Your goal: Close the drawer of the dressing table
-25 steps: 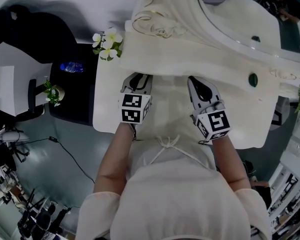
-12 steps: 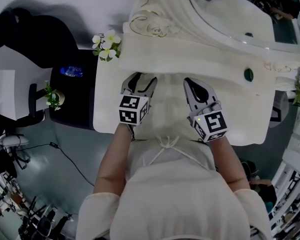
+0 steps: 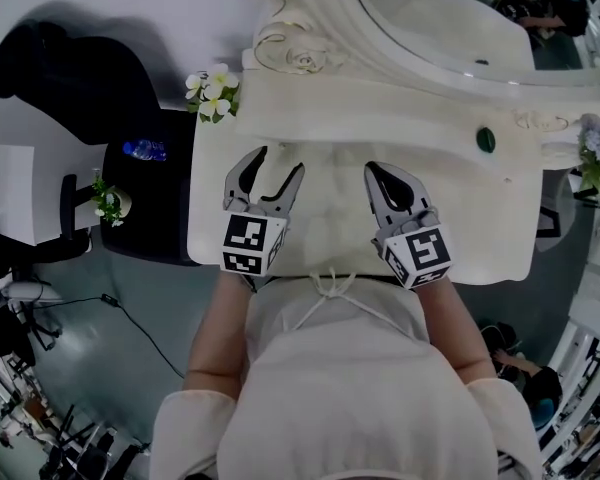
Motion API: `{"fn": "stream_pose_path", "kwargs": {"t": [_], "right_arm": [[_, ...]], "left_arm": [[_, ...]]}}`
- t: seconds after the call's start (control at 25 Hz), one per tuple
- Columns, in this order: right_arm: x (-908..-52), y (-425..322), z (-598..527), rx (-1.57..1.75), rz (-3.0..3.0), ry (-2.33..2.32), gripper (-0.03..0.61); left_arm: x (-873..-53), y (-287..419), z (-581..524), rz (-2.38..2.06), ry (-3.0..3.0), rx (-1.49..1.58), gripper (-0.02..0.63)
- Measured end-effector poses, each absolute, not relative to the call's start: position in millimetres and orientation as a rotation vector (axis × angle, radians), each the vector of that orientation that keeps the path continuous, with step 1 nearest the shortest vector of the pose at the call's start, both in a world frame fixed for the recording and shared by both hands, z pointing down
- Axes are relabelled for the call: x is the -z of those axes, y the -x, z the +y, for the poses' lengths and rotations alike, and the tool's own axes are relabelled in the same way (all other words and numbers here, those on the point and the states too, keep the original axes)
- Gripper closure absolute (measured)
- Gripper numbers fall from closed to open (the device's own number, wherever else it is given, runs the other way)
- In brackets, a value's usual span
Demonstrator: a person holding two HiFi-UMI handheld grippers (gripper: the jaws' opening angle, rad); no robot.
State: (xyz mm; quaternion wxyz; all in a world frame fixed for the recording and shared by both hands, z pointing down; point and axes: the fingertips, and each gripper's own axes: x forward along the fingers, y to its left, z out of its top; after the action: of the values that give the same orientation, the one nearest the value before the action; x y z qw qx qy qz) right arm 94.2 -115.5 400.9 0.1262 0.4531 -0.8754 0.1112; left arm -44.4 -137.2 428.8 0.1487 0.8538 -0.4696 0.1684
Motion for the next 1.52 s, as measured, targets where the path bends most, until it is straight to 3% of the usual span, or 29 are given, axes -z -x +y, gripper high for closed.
{"fn": "stream_pose_path", "kwargs": {"t": [0.16, 0.44, 0.8, 1.52], "right_arm": [[-391.0, -90.9, -111.8, -0.307, -2.573, -1.329, 0.572], [-362.7, -89.2, -107.3, -0.255, -2.623, -1.339, 0.572], [-331.2, -84.1, -93.1, -0.118, -2.708, -1.279, 0.574], [-308.2, -87.9, -82.3, -0.011, -2.723, -1.29, 0.578]], "left_arm": [[-390.8, 39.6, -129.8, -1.356, -2.56, -0.449, 0.353], [-338.3, 41.7, -121.7, -1.425, -2.634, -0.348, 0.493], [-277.2, 37.0, -103.8, -1.432, -2.718, -0.188, 0.575], [-268.2, 31.8, -90.3, -1.415, -2.753, -0.155, 0.588]]}}
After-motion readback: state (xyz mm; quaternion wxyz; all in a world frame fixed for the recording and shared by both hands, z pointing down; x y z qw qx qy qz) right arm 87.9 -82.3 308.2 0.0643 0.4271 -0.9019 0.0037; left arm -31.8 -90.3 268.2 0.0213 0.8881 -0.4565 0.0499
